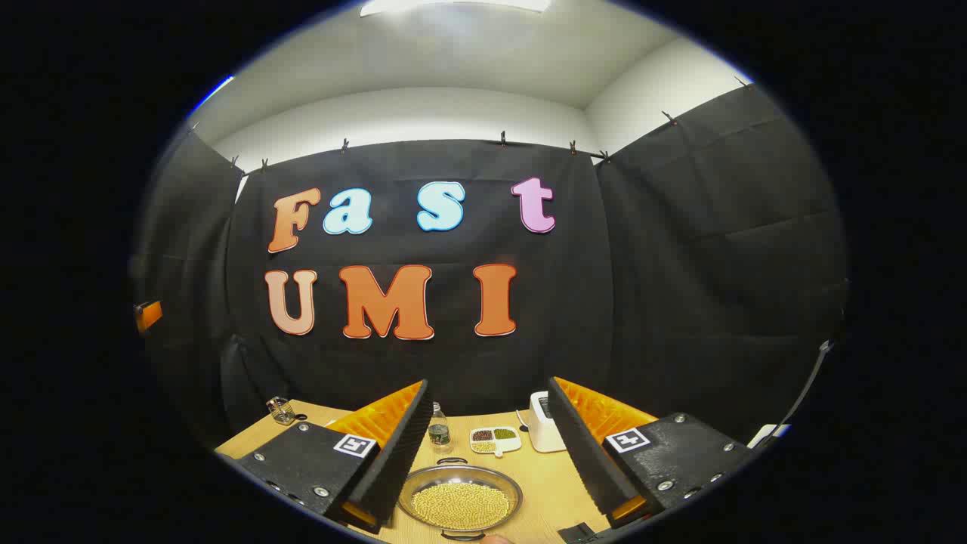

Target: First push the handle of the pot to place it horizontally, then grasp the pot with both hands and set it on the induction cooktop.

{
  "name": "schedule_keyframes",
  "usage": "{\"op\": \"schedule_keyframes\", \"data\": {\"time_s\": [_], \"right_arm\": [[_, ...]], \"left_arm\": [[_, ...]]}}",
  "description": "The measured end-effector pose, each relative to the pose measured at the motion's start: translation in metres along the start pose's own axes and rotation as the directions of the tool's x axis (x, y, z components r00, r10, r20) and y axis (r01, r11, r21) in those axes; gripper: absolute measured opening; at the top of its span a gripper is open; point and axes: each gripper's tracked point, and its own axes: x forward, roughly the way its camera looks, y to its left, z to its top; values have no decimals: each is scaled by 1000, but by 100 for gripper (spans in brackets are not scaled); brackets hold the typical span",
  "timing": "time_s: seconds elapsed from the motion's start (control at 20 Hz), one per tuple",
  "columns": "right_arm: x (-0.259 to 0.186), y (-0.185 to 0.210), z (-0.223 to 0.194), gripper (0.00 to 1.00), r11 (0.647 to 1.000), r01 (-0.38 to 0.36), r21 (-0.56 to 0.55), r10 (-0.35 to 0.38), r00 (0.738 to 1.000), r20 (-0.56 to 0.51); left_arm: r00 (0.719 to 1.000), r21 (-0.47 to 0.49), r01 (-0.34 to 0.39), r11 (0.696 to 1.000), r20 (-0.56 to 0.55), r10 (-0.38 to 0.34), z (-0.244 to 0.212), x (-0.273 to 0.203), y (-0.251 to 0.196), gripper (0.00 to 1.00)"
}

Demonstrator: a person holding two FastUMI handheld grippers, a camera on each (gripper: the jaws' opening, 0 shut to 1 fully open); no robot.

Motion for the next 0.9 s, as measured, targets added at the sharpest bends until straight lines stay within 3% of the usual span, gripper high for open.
{"op": "schedule_keyframes", "data": {"time_s": [0.1, 0.15, 0.9], "right_arm": [[1, 2, 0, 100, 1000, -3, -5, 3, 1000, -3], [2, 4, -1, 95, 1000, -8, -5, 8, 1000, -5], [2, 11, -3, 95, 999, -33, -7, 33, 999, -19]], "left_arm": [[1000, 7, 6, 1000, 3, -6, 3, -2, -1, 98], [1000, 8, 5, 1000, 7, -5, 4, -3, -1, 97], [1000, 17, 10, 1000, 17, -10, 9, -6, -3, 98]]}}
